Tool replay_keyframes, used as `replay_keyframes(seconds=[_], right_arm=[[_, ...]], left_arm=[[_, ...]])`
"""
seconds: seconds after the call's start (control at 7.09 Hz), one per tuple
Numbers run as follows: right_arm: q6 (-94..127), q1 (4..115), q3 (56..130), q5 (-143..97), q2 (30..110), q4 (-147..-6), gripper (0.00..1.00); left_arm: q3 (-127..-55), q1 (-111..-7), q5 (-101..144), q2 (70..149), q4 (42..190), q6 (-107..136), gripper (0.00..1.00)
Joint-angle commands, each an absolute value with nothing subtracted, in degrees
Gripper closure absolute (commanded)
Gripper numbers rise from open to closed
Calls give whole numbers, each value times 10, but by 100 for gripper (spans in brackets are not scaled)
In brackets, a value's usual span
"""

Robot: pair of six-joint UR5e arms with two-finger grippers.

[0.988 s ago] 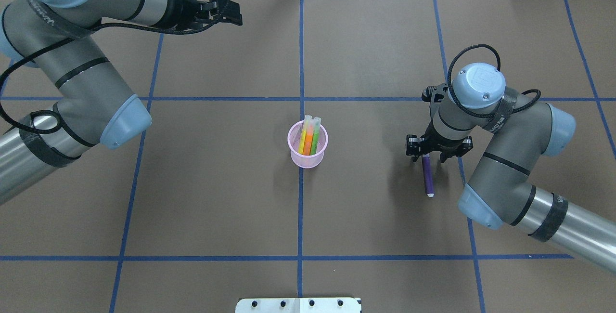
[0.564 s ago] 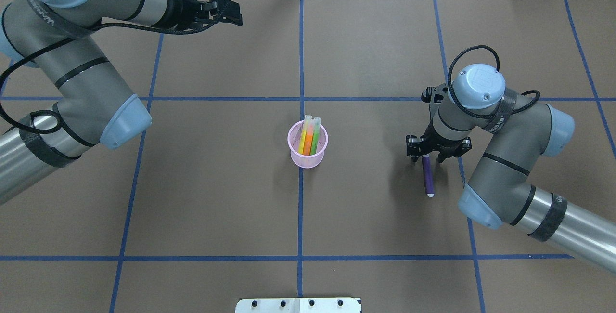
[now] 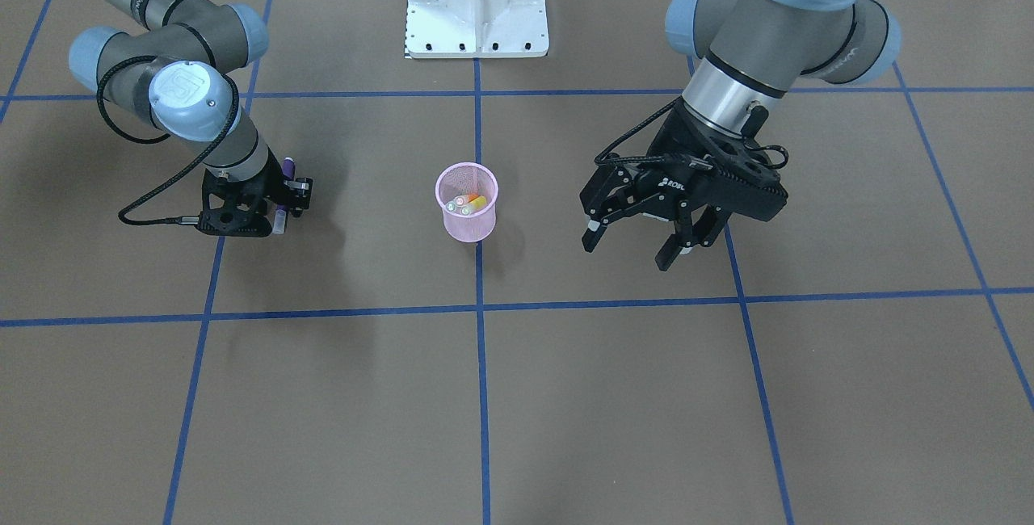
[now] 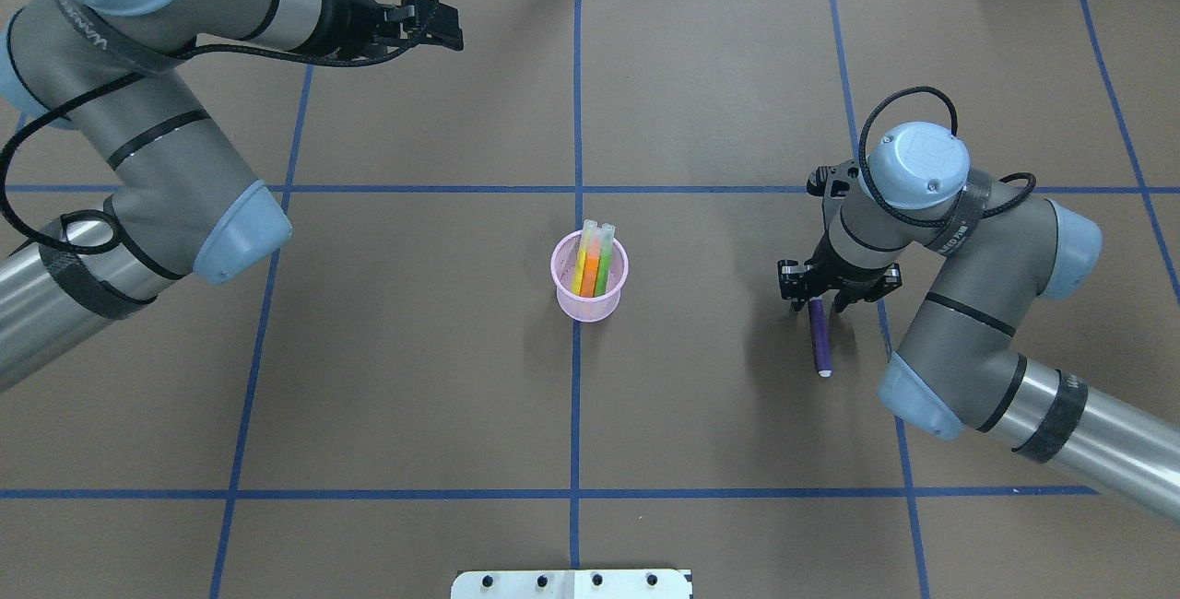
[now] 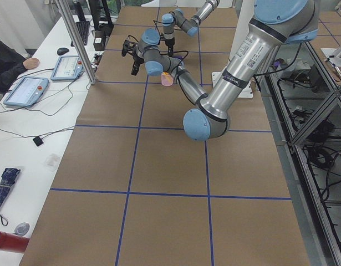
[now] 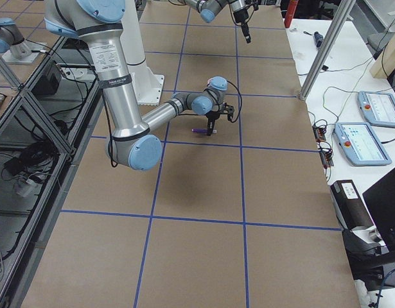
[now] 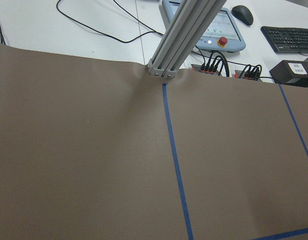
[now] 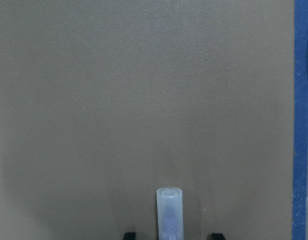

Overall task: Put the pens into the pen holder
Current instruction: 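Lower the right gripper and close it on the purple marker's upper end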

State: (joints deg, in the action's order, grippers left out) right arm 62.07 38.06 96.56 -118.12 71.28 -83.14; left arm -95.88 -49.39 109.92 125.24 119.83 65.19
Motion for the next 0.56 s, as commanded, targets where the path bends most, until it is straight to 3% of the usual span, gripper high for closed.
replay_keyframes(seconds=[0.0, 0.28, 0.42], right_arm=[[621, 381, 968, -1182, 713, -831, 64], [621, 381, 972, -1182, 713, -831, 100], [621, 381, 975, -1183, 713, -831, 100]], left_arm=[[-956, -494, 1099, 1252, 1199, 649, 1], [-956, -494, 1100, 1252, 1199, 649, 1], [-955, -494, 1100, 1252, 1198, 649, 2]])
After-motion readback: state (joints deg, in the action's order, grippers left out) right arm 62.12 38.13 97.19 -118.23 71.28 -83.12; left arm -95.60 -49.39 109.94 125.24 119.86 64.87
